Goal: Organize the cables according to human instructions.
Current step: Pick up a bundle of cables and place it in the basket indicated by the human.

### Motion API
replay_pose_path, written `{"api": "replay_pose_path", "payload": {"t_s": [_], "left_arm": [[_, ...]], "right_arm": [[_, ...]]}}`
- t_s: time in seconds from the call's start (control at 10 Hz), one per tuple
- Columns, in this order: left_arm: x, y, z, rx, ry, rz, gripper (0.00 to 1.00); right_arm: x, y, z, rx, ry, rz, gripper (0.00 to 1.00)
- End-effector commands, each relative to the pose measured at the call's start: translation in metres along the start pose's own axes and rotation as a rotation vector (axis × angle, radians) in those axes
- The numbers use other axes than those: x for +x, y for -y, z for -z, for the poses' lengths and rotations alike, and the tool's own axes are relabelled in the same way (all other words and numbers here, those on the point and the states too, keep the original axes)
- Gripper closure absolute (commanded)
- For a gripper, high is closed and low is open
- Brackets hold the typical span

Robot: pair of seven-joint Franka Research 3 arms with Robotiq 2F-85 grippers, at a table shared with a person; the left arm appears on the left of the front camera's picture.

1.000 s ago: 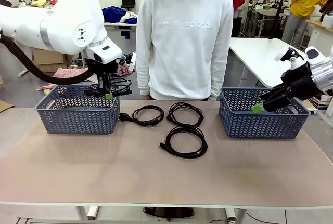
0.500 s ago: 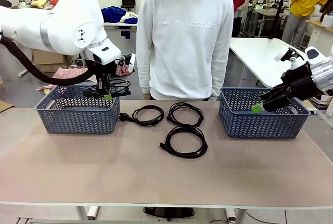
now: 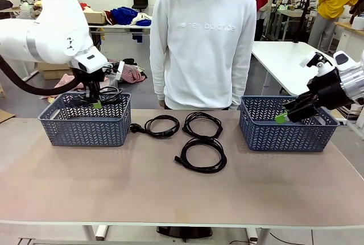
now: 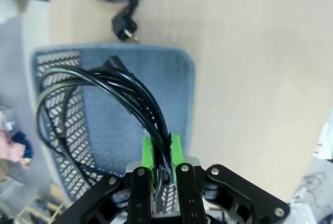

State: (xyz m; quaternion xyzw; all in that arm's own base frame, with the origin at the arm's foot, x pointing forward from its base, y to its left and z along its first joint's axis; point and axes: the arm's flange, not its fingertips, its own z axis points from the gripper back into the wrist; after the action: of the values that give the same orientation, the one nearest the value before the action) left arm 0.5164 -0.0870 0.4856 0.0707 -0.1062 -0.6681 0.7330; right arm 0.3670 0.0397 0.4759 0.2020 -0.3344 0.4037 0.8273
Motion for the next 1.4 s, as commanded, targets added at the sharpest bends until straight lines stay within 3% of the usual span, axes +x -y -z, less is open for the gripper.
{"api": "replay_pose_path", "payload": {"t_s": [0.0, 1.0, 1.1, 1.2, 1.3], "left_arm": [[-0.010, -0.008, 0.007, 0.016, 0.021, 0.019, 0.85], [-0.022, -0.037, 0.054, 0.045, -0.007, -0.041, 0.85], [-0.024, -0.037, 0.055, 0.037, -0.007, -0.040, 0.65], [-0.024, -0.037, 0.055, 0.032, -0.014, -0.041, 0.65], [-0.025, -0.037, 0.053, 0.027, -0.018, -0.045, 0.46]], "right_arm": [[0.000, 0.005, 0.002, 0.016, 0.027, -0.020, 0.00], [0.000, 0.005, 0.002, 0.016, 0.027, -0.020, 0.00], [0.000, 0.005, 0.002, 0.016, 0.027, -0.020, 0.00], [0.000, 0.005, 0.002, 0.016, 0.027, -0.020, 0.00], [0.000, 0.005, 0.002, 0.016, 0.027, -0.020, 0.00]]}}
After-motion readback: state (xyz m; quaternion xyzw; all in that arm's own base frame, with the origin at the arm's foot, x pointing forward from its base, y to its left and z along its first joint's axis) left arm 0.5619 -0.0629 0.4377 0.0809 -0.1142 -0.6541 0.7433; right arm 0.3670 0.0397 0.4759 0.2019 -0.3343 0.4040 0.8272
